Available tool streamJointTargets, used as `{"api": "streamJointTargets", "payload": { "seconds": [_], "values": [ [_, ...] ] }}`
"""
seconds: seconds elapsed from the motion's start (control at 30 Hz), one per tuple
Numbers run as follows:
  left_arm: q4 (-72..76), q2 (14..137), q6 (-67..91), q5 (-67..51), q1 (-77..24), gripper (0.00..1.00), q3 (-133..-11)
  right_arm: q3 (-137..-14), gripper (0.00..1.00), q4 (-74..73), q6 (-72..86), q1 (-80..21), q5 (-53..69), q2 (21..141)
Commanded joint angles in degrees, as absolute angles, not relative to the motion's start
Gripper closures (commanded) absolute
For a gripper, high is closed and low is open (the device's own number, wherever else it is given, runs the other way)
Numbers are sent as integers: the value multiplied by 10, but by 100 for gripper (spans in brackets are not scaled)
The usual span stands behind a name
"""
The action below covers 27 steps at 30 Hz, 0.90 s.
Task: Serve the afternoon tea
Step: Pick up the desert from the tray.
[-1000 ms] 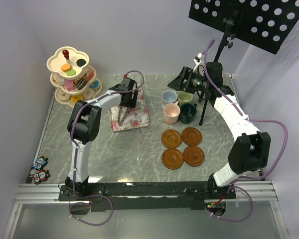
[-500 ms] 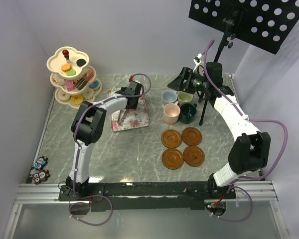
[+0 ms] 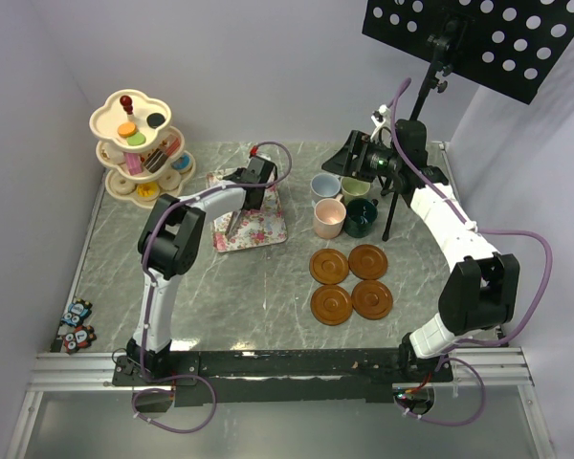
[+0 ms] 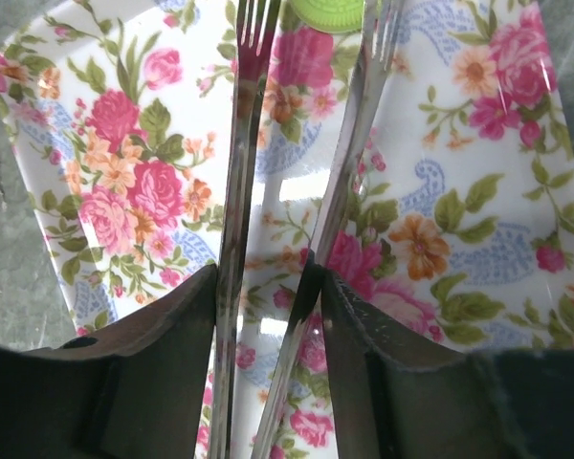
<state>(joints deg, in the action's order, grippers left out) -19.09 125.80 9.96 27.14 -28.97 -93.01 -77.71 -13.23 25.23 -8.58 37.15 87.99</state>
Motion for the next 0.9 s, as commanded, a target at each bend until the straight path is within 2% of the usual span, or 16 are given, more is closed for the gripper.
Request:
{"api": "streamJointTargets", "payload": {
  "seconds": [0.0, 0.2, 0.53, 0.87],
  "values": [
    [-275, 1226, 128, 170, -285, 52, -938, -772, 18, -115, 251, -81, 377, 852],
    [-354, 1195, 186, 62, -256, 56, -951, -766, 18, -110, 254, -81, 377, 847],
    [-400, 1121, 212, 14, -231, 58, -944, -759, 18, -108, 252, -80, 380, 844],
    [-461, 1150, 195, 34, -217, 60, -1028, -746, 18, -105, 254, -79, 375, 834]
  ]
}}
